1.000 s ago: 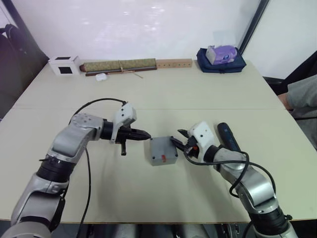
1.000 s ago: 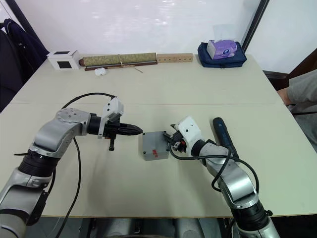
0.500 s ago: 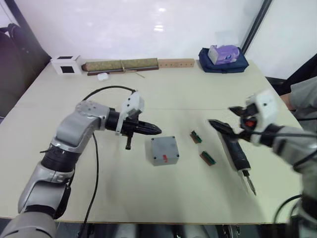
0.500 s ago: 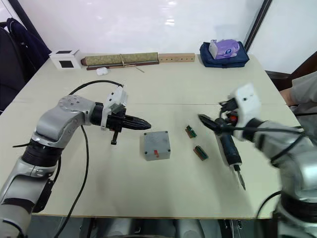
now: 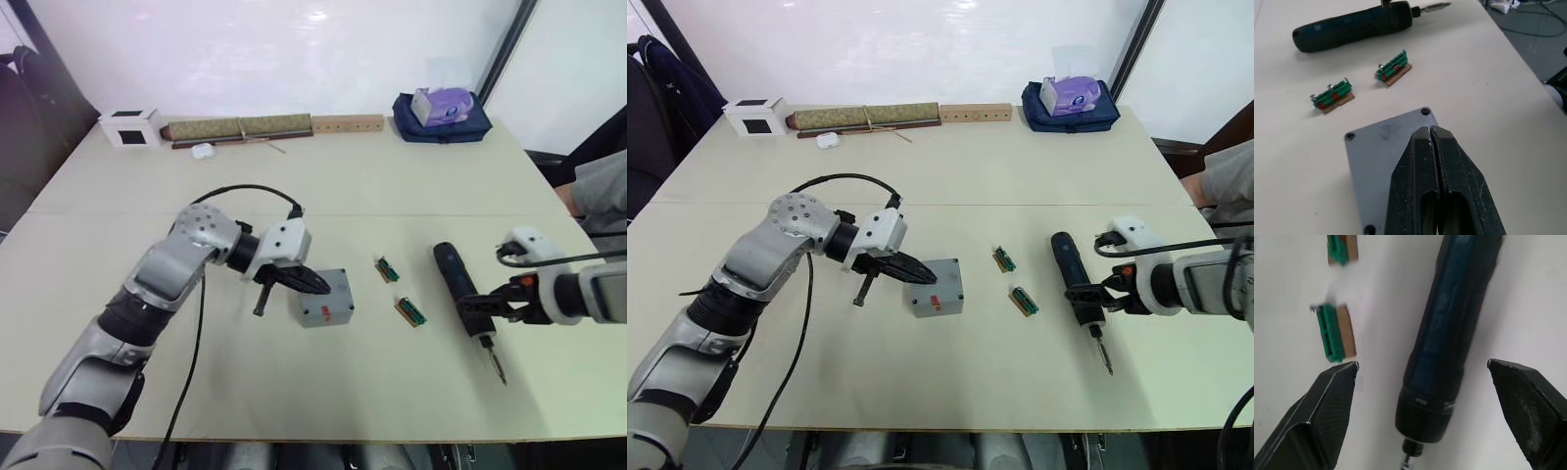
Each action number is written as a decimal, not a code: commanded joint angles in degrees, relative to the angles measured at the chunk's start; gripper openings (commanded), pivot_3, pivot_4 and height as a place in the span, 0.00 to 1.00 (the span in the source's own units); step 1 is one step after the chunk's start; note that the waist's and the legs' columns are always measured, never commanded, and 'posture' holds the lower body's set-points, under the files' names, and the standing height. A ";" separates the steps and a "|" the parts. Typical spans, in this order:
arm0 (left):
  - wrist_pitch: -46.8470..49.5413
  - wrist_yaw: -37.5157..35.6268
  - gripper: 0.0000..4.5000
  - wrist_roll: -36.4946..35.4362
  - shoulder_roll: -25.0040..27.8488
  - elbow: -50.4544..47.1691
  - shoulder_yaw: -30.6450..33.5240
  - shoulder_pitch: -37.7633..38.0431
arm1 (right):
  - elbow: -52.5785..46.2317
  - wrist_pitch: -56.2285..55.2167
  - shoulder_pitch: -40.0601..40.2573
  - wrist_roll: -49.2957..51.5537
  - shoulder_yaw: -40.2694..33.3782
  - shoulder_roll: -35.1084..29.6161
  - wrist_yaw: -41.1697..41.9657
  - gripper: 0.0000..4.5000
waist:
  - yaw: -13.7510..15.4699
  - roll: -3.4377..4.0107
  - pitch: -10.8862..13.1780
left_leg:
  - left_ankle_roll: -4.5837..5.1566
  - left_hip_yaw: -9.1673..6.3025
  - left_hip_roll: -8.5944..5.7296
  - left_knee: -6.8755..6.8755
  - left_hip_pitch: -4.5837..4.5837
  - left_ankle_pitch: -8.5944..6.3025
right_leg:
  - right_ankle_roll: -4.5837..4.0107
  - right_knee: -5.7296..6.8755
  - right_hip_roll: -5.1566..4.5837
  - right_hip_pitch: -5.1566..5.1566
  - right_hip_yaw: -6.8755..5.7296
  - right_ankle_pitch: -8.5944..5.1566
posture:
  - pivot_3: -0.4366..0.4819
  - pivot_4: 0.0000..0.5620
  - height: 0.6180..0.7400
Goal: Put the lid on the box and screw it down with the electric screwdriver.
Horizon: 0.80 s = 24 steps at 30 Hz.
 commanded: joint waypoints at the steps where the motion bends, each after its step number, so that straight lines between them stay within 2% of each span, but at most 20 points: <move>1: 1.01 1.21 0.00 -1.10 -0.34 -3.49 1.36 0.65 | 2.30 0.38 -1.52 -0.88 2.87 -1.48 -1.01 0.99 | 0.01 0.00 0.00 | 0.00 0.00 0.00 0.00 0.01 0.00 | 0.00 0.00 0.00 0.00 0.00 0.00 | 0.48 0.27 1.00; 13: 5.41 7.86 0.00 -1.86 -0.67 -6.93 3.94 4.56 | 6.99 0.38 -8.82 -2.25 14.86 0.75 -2.24 0.99 | -0.03 0.01 0.00 | 0.00 -0.02 0.03 -0.01 0.01 0.00 | 0.00 0.02 0.04 -0.03 -0.01 0.00 | 0.48 0.27 1.00; 17: 6.72 9.70 0.00 -2.28 -0.09 -8.32 4.94 5.63 | 6.32 0.38 -9.23 -2.68 17.31 0.08 -1.03 0.76 | -0.02 0.00 0.00 | 0.00 -0.02 0.04 0.02 0.01 0.00 | 0.01 0.02 -0.01 -0.02 0.00 0.00 | 0.48 0.27 1.00; 18: 6.91 9.97 0.00 -2.38 0.00 -8.49 5.01 5.73 | 6.22 0.38 -9.29 -2.80 17.65 -0.09 -0.70 0.65 | -0.03 0.00 0.00 | 0.00 -0.03 0.03 0.01 0.01 0.00 | 0.01 0.02 0.01 -0.02 -0.01 0.00 | 0.48 0.27 1.00; 21: 7.48 10.80 0.00 -2.75 0.20 -9.17 5.42 6.42 | 6.44 0.38 -9.04 -3.38 18.21 -0.06 -0.23 0.42 | -0.03 0.00 0.00 | 0.00 -0.03 0.03 0.00 0.01 0.00 | 0.00 0.02 0.05 -0.02 -0.01 0.00 | 0.48 0.27 1.00; 22: 7.71 11.15 0.00 -2.86 0.16 -9.39 5.57 6.69 | 6.65 0.38 -8.89 -4.02 18.59 -0.04 -0.14 0.39 | -0.02 0.00 0.00 | 0.01 -0.04 0.03 0.00 0.02 0.00 | 0.00 0.02 0.06 -0.02 -0.02 0.00 | 0.48 0.27 1.00; 24: 8.14 11.88 0.00 -3.05 -0.19 -9.49 5.70 6.82 | 7.90 0.38 -8.33 -4.97 18.68 0.18 0.11 0.39 | -0.02 0.00 0.00 | 0.01 -0.04 0.02 0.00 0.02 0.00 | 0.00 0.02 0.05 0.00 -0.02 0.00 | 0.48 0.27 1.00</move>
